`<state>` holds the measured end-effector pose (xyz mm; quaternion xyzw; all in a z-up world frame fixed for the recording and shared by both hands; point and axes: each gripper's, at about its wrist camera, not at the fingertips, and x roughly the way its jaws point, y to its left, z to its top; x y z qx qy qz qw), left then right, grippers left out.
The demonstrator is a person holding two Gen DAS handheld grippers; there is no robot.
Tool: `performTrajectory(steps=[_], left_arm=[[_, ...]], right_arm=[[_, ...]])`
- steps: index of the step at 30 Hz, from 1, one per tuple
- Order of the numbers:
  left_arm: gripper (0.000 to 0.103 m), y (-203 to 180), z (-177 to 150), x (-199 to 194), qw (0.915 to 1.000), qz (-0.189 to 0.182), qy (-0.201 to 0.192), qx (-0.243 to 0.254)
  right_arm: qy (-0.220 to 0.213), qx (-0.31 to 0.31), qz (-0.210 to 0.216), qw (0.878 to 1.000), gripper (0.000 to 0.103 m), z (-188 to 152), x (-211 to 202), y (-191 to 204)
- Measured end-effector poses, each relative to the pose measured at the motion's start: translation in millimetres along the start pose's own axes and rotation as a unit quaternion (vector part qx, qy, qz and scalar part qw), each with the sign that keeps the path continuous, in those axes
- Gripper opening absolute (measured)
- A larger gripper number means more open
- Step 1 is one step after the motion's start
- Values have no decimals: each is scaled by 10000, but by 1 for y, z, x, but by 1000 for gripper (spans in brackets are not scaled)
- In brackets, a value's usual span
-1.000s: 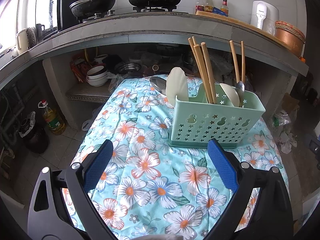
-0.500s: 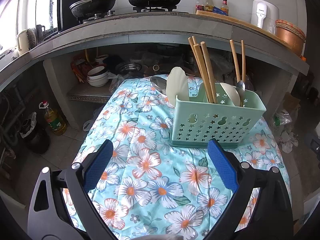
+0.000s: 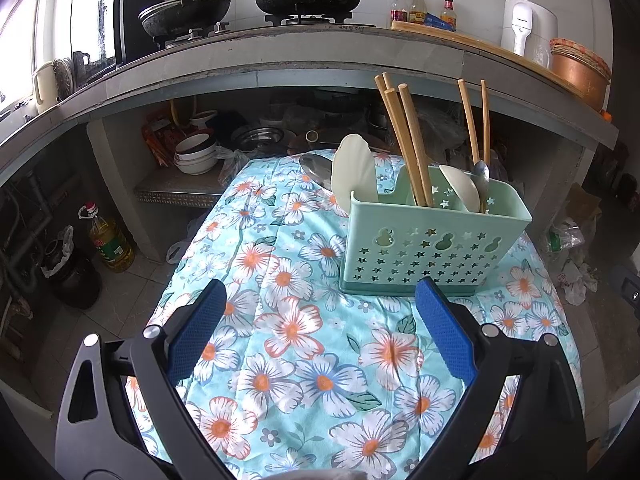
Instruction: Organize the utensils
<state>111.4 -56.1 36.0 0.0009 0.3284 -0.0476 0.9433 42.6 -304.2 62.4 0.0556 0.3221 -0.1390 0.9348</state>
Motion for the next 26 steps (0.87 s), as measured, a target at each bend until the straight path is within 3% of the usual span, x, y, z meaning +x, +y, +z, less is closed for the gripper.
performTrajectory(steps=[26], left_arm=[[92, 2, 0, 0, 10000, 30, 9, -4]], right_arm=[[2, 19, 23, 10000, 97, 0, 0, 0]])
